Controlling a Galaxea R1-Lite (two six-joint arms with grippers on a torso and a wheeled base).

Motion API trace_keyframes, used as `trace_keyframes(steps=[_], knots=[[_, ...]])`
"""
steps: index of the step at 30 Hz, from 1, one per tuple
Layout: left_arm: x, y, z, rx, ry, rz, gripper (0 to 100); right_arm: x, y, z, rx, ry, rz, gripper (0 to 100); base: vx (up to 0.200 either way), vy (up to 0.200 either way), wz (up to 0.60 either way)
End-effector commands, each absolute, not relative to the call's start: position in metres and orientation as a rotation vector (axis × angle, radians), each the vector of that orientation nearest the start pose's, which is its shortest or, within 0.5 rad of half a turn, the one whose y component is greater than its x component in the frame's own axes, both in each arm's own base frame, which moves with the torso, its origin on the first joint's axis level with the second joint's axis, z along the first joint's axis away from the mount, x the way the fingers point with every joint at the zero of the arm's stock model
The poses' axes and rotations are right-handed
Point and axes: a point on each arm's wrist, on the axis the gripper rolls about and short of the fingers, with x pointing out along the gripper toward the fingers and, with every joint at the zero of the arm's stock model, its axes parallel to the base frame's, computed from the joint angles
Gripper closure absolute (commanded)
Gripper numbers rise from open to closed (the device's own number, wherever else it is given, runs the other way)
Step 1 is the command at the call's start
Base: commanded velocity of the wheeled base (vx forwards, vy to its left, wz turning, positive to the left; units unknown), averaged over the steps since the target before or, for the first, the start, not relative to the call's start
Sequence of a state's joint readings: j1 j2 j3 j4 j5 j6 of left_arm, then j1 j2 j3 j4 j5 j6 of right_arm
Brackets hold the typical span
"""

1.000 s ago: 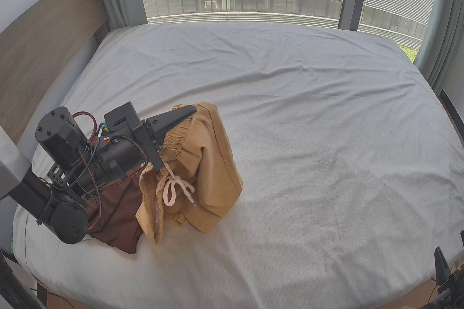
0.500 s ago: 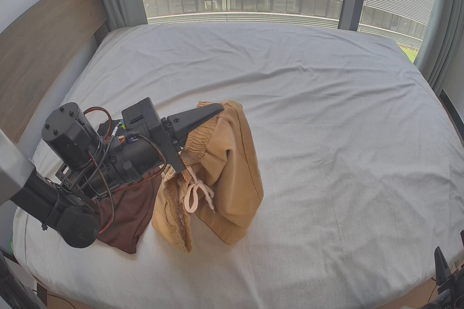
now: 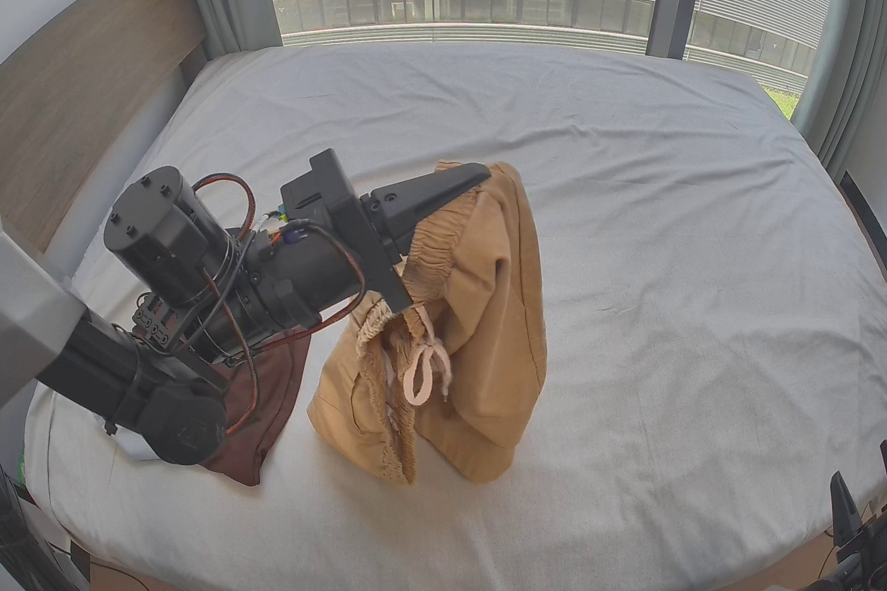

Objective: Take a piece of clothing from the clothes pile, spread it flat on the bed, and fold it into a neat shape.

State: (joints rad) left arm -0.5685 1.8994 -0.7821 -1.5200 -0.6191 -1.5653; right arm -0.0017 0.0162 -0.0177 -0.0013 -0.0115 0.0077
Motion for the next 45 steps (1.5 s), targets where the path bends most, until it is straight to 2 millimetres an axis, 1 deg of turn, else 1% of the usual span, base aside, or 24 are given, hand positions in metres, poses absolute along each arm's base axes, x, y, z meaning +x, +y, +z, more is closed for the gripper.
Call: trace_keyframes(steps=[1, 5, 9, 10, 12, 16, 19, 21, 22, 23, 25, 27, 30, 31, 32, 36, 38, 43, 45], knots=[[0.273, -0.202, 0.196, -1.33, 0.597, -1.263, 100, -0.023, 0.0, 0.076, 0.008, -0.002, -0.014, 0, 0.0, 0.0, 0.0], [0.269, -0.213, 0.201, -1.375, 0.639, -1.295, 100, -0.023, 0.0, 0.076, 0.008, -0.002, -0.014, 0, 0.0, 0.0, 0.0], [0.265, -0.227, 0.211, -1.409, 0.635, -1.335, 100, -0.023, 0.0, 0.076, 0.008, -0.002, -0.014, 0, 0.0, 0.0, 0.0], [0.265, -0.227, 0.211, -1.409, 0.635, -1.335, 100, -0.023, 0.0, 0.076, 0.008, -0.002, -0.014, 0, 0.0, 0.0, 0.0], [0.262, -0.235, 0.219, -1.423, 0.647, -1.369, 100, -0.023, 0.0, 0.076, 0.008, -0.002, -0.014, 0, 0.0, 0.0, 0.0], [0.252, -0.249, 0.229, -1.473, 0.691, -1.399, 100, -0.023, 0.0, 0.076, 0.008, -0.002, -0.014, 0, 0.0, 0.0, 0.0], [0.248, -0.256, 0.237, -1.509, 0.686, -1.423, 100, -0.023, 0.0, 0.076, 0.008, -0.002, -0.015, 0, 0.0, 0.0, 0.0], [0.25, -0.258, 0.237, -1.525, 0.678, -1.414, 100, -0.023, 0.0, 0.076, 0.008, -0.002, -0.015, 0, 0.0, 0.0, 0.0], [0.261, -0.261, 0.224, -1.539, 0.681, -1.368, 100, -0.023, 0.0, 0.076, 0.008, -0.002, -0.015, 0, 0.0, 0.0, 0.0], [0.266, -0.262, 0.218, -1.541, 0.682, -1.344, 100, -0.023, 0.0, 0.076, 0.008, -0.002, -0.015, 0, 0.0, 0.0, 0.0], [0.285, -0.25, 0.202, -1.546, 0.658, -1.267, 100, -0.023, 0.0, 0.076, 0.008, -0.002, -0.014, 0, 0.0, 0.0, 0.0], [0.298, -0.236, 0.19, -1.546, 0.633, -1.197, 100, -0.023, 0.0, 0.076, 0.008, -0.002, -0.014, 0, 0.0, 0.0, 0.0], [0.308, -0.215, 0.179, -1.512, 0.558, -1.132, 100, -0.023, 0.0, 0.076, 0.008, -0.002, -0.015, 0, 0.0, 0.0, 0.0], [0.308, -0.215, 0.179, -1.512, 0.558, -1.132, 100, -0.023, 0.0, 0.076, 0.008, -0.002, -0.015, 0, 0.0, 0.0, 0.0], [0.313, -0.198, 0.17, -1.455, 0.503, -1.082, 100, -0.023, 0.0, 0.076, 0.008, -0.002, -0.015, 0, 0.0, 0.0, 0.0], [0.318, -0.173, 0.158, -1.35, 0.431, -0.996, 100, -0.023, 0.0, 0.076, 0.008, -0.002, -0.015, 0, 0.0, 0.0, 0.0], [0.317, -0.162, 0.153, -1.324, 0.424, -0.965, 100, -0.023, 0.0, 0.076, 0.008, -0.002, -0.015, 0, 0.0, 0.0, 0.0], [0.313, -0.152, 0.139, -1.31, 0.452, -0.903, 100, -0.023, 0.0, 0.076, 0.009, -0.002, -0.015, 0, 0.0, 0.0, 0.0], [0.312, -0.148, 0.133, -1.277, 0.454, -0.885, 100, -0.023, 0.0, 0.076, 0.009, -0.002, -0.015, 0, 0.0, 0.0, 0.0]])
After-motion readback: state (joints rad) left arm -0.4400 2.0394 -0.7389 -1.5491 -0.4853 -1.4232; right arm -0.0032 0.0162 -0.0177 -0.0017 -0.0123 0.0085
